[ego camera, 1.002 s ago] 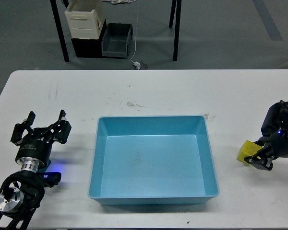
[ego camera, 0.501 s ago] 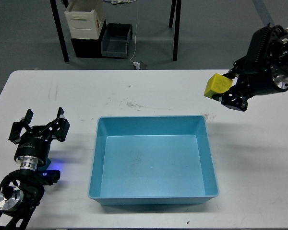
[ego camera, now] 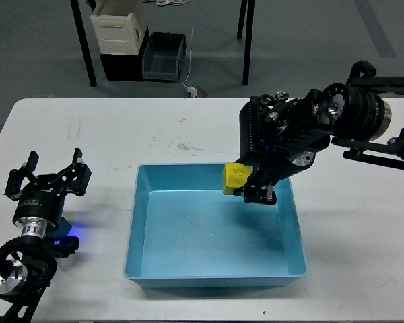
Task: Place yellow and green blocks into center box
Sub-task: 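Lift the yellow cube and carry it over the blue box, release, then withdraw the right gripper away from the box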
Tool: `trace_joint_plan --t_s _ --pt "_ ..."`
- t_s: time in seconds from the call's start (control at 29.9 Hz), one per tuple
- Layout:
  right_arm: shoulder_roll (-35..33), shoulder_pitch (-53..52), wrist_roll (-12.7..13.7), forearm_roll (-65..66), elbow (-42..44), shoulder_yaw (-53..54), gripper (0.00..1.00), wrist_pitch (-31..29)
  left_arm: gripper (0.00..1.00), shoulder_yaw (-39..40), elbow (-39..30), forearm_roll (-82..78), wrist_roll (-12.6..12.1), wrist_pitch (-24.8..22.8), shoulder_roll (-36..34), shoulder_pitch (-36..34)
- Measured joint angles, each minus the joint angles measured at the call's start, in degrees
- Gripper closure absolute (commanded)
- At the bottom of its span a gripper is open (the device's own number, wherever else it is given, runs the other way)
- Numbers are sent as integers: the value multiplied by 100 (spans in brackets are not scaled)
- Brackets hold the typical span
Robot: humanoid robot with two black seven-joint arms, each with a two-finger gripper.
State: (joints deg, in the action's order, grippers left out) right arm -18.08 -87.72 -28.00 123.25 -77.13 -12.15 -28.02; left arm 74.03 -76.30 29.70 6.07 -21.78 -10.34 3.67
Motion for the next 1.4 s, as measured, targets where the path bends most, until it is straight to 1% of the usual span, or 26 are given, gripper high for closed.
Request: trace_joint_plan --t_s 0.17,0.23,0.27,0.3,0.33,0.37,0.43,0.47,0.6,0.67,0.74,0.8,0.87,0.97,1.04,1.17,1.4 --pt "506 171 0 -30 247 -327 90 0 0 7 0 0 -9 7 -73 -101" --pt "729 316 0 -37 395 -364 86 1 0 9 -1 0 -9 12 -101 -114" --pt "835 389 0 -38 481 -374 80 1 0 12 -4 0 -8 14 -110 -120" --pt "916 453 0 -38 558 -380 64 1 0 13 -5 0 -7 17 -115 -126" --pt "967 494 0 -38 612 -382 41 1 0 14 -6 0 -5 20 -117 -131" --pt "1010 537 0 -38 675 -382 27 1 0 14 -6 0 -3 20 -121 -133" --pt "1059 642 0 -42 773 -363 8 1 0 13 -6 0 -2 17 -130 -136" --pt "1070 694 0 -43 797 -337 2 1 0 10 -9 0 -6 13 -138 -137" --pt "1066 804 0 -48 845 -283 1 1 0 -2 -43 -16 -117 8 -175 -146" --pt "1034 809 0 -48 853 -265 1 1 0 -4 -52 -21 -248 24 -232 -177" --pt "975 809 0 -52 853 -151 1 1 0 -8 -56 -26 -461 55 -360 -229" --pt "872 822 0 -54 853 135 1 1 0 -10 -56 -32 -635 70 -501 -298" --pt "728 866 0 -57 869 564 1 2 0 -11 -55 -39 -726 73 -693 -393" --pt "590 1166 0 -57 919 1448 1 2 0 -11 -26 -44 -725 69 -1046 -547" --pt "569 1483 0 -58 934 2191 1 2 0 0 -8 -44 -711 45 -1236 -669" --pt "582 2007 0 -70 888 3330 1 2 0 149 80 -41 -699 26 -1623 -983" --pt "615 2855 0 -402 739 5055 1 2 0 314 794 -256 -761 12 -2073 -1541"
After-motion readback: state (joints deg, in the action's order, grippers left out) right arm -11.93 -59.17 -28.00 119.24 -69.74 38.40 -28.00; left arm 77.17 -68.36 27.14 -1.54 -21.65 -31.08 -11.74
